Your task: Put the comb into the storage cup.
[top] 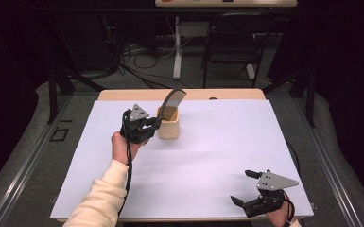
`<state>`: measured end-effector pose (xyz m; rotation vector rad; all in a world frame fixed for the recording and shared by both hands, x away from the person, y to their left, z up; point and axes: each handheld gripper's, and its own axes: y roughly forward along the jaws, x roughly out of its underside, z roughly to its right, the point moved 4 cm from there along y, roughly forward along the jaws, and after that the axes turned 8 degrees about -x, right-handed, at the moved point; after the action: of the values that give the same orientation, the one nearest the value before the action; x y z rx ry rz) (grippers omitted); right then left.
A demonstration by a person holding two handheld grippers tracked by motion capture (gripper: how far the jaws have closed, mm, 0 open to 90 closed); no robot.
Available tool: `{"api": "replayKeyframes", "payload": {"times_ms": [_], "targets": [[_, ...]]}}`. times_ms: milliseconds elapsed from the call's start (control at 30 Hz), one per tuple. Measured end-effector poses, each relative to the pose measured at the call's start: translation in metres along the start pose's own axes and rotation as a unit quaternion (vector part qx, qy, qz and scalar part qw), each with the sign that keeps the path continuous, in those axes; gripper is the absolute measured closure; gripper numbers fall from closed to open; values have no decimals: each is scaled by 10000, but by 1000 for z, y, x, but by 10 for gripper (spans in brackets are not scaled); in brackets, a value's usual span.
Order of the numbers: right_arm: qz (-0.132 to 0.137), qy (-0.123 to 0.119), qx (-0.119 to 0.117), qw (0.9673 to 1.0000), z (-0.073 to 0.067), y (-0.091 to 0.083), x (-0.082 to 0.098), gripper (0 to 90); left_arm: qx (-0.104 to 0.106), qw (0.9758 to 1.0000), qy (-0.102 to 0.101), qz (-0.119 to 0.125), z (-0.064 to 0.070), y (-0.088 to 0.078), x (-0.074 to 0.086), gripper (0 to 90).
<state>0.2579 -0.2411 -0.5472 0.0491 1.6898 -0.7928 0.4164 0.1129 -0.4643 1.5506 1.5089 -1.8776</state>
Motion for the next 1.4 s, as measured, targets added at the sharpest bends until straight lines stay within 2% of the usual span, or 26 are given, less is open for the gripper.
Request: {"api": "replayKeyframes", "payload": {"times_ms": [167, 500, 933, 1400], "targets": [[22, 30, 2, 10000, 1, 0, 0, 0, -56, 9999, -116, 109, -5, 1, -4, 719], [12, 52, 54, 10000, 3, 0, 1, 3, -124, 9995, -114, 251, -6, 4, -12, 718], [23, 118, 100, 9999, 5, -1, 2, 0, -249, 9985, -230, 441, -11, 10, -20, 718], [0, 67, 91, 9999, 5, -1, 2, 0, -306, 9969, -336, 642, -15, 12, -24, 718]]}}
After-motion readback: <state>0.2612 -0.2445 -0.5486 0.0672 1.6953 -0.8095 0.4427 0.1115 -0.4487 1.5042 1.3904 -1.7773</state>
